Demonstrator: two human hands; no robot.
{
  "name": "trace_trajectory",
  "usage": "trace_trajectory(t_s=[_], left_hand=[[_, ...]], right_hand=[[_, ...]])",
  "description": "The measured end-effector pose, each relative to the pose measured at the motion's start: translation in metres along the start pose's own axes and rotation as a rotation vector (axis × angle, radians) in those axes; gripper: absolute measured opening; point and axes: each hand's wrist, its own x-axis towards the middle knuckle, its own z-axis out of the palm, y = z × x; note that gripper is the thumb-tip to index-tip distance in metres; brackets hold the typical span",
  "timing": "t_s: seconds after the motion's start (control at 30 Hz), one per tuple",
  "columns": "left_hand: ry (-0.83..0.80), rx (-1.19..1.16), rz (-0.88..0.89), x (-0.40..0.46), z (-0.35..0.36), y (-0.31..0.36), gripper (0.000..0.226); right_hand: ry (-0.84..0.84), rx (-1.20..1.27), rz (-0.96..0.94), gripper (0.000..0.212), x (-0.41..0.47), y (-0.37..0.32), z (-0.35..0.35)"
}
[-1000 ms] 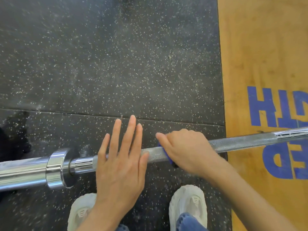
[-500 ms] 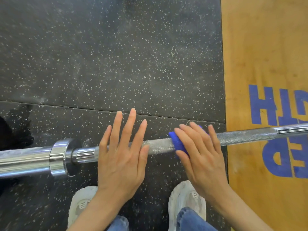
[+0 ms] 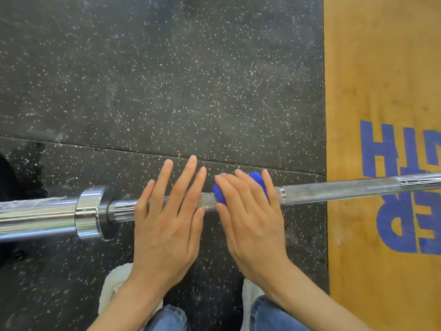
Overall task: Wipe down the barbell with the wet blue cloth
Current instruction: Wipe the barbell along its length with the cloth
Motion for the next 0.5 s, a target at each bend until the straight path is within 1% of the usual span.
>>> trace_trajectory(t_s=[0.07, 0.13, 0.2, 0.23, 0.3, 0.37, 0.4, 0.43, 0.5], left_hand=[[-0.005, -0.003, -0.006, -0.001, -0.001, 0.000, 0.053], [-0.004, -0.008, -0.011, 0.000, -0.002, 0.001, 0.053], [-0.003, 0.004, -0.014, 0.000, -0.001, 0.002, 0.053], [-0.002, 0.006, -0.012, 0.000, -0.001, 0.001, 0.052], [0.003, -0.001, -0.010, 0.000, -0.001, 0.000, 0.051], [-0.009, 0.008, -0.008, 0.001, -0.001, -0.001, 0.051], [-0.017, 0.008, -0.009, 0.001, -0.001, 0.000, 0.052], [-0.019, 0.004, -0.011, 0.001, -0.002, 0.000, 0.052], [-0.010, 0.008, -0.019, 0.003, -0.001, 0.001, 0.052]], right_hand=[[-0.031, -0.050, -0.074, 0.046, -0.001, 0.020, -0.008], [-0.010, -0.070, -0.008, 0.047, -0.011, 0.035, -0.016], [-0.002, -0.028, 0.072, 0.044, -0.007, 0.021, -0.014], [-0.007, -0.016, 0.069, 0.043, -0.003, 0.008, -0.008], [-0.027, 0.004, -0.009, 0.042, 0.002, -0.007, 0.000], [-0.060, -0.029, -0.075, 0.043, 0.003, 0.009, -0.007], [-0.058, -0.050, -0.065, 0.044, -0.001, 0.022, -0.013], [-0.055, -0.057, -0.012, 0.045, -0.005, 0.032, -0.019], [-0.062, -0.031, 0.091, 0.045, -0.001, 0.024, -0.020]])
